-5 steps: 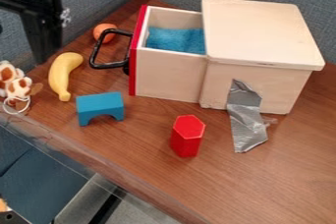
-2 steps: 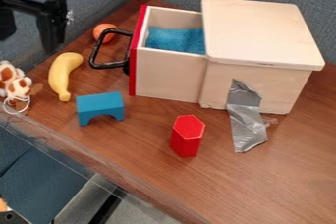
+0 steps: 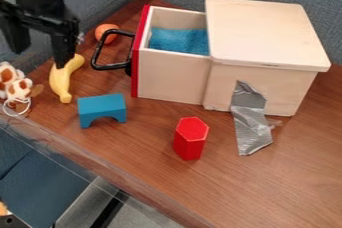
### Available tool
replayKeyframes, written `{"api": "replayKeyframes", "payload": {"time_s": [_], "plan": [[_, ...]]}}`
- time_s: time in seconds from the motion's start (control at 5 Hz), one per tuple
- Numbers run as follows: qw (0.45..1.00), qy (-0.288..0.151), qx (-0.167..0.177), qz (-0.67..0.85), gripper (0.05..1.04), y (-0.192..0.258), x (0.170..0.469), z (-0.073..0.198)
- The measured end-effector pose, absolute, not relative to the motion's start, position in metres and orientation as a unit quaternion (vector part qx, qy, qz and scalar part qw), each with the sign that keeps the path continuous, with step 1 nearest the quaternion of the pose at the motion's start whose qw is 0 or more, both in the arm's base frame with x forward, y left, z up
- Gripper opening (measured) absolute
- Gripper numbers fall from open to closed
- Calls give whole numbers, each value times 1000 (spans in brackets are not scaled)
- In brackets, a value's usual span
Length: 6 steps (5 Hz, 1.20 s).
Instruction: Put the banana in the drawer
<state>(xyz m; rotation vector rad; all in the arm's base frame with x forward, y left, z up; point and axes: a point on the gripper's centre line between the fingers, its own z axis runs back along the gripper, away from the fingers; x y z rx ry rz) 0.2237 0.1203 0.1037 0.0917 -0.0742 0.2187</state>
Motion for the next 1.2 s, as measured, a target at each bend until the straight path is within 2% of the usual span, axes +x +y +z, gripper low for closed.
{"api": "replayKeyframes", "payload": {"time_s": [0.4, 0.6, 1.2], "plan": [[993, -38, 72, 82, 999, 126, 254, 86], [993, -47, 70, 87, 999, 131, 271, 82], [980, -61, 97, 161, 999, 159, 283, 65]]}}
